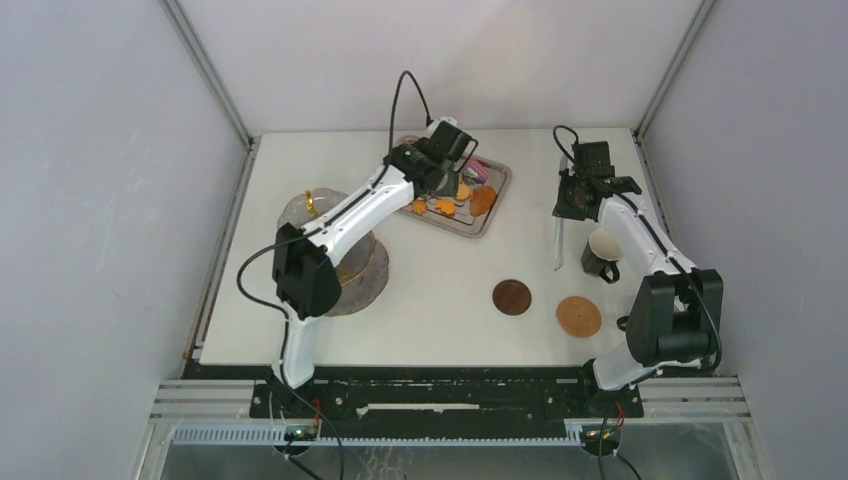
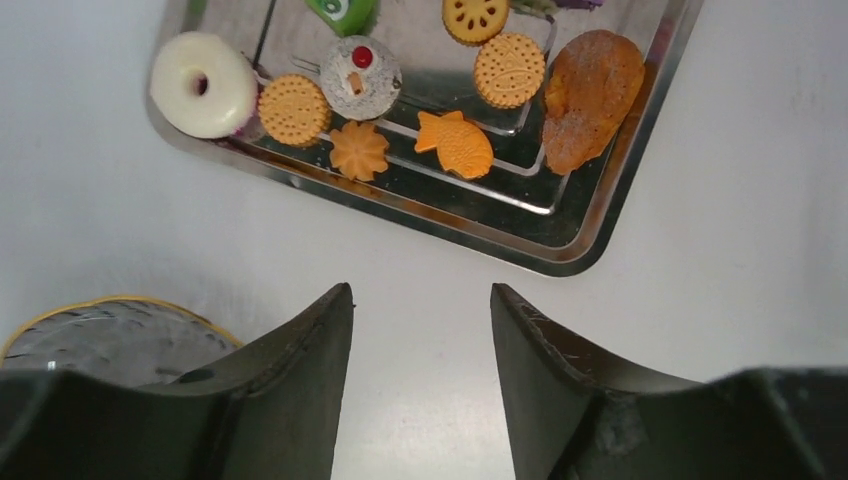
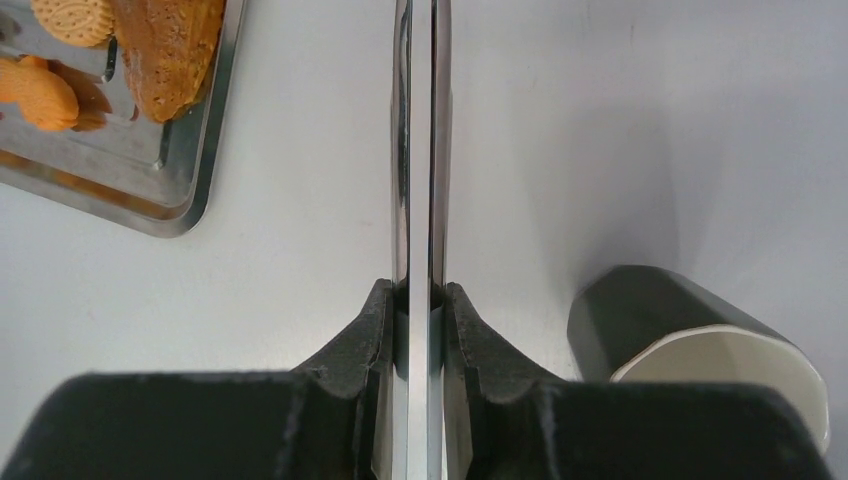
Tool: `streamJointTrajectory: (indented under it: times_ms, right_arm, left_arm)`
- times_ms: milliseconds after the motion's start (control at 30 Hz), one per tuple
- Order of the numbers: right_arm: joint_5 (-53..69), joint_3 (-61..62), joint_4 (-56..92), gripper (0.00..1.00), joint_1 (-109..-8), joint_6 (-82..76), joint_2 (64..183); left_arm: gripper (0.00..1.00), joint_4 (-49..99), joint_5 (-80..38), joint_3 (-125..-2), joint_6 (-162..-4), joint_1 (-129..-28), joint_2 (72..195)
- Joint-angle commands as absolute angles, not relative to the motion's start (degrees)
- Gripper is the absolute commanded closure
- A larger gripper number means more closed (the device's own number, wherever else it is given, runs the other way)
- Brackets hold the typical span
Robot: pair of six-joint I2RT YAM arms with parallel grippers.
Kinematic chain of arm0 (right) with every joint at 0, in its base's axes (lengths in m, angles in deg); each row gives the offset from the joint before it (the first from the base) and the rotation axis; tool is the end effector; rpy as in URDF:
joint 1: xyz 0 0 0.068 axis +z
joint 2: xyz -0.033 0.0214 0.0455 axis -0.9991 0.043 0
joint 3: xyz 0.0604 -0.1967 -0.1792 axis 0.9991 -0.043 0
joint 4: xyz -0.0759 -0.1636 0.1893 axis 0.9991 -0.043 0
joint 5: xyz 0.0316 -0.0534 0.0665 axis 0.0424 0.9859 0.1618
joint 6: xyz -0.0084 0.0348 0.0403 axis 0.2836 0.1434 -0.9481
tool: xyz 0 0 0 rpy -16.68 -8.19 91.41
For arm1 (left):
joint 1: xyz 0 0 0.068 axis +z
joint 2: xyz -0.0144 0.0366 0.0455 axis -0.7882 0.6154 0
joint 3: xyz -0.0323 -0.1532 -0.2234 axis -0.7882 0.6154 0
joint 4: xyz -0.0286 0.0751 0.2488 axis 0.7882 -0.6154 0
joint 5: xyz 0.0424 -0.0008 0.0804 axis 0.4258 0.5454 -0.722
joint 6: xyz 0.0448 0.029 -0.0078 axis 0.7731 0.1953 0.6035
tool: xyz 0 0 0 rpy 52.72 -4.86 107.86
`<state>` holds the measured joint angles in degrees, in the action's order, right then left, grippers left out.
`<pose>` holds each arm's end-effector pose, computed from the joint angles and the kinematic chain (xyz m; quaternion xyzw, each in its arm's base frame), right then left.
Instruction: Serve the afternoon tea
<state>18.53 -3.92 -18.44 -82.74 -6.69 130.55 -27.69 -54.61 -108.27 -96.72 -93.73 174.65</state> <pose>0.3258 0.0259 0.2755 0.0554 0.9481 0.0220 0.3122 0.3471 -0.2892 0.3289 0.0537 0.9191 -0.0125 0.3902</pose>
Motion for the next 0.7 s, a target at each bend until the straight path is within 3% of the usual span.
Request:
streamJointTrajectory:
  times_ms: [0, 367, 667]
  right_arm:
    - [16.9, -3.3, -16.4, 1.00, -82.9, -7.8, 128.2]
    - [15.4, -3.3, -16.4, 1.00, -82.7, -7.8, 128.8]
    - [15.2, -3.3, -16.5, 1.00, -82.0, -7.7, 129.6]
  left_arm:
    - [0.45, -23.7, -54.9, -107.9, -101.1, -93.4, 178.4]
    - [0.55, -18.8, -50.4, -104.7, -101.6, -91.8, 187.9]
    - [0.57, -15.9, -50.2, -102.9, -100.6, -91.5, 189.7]
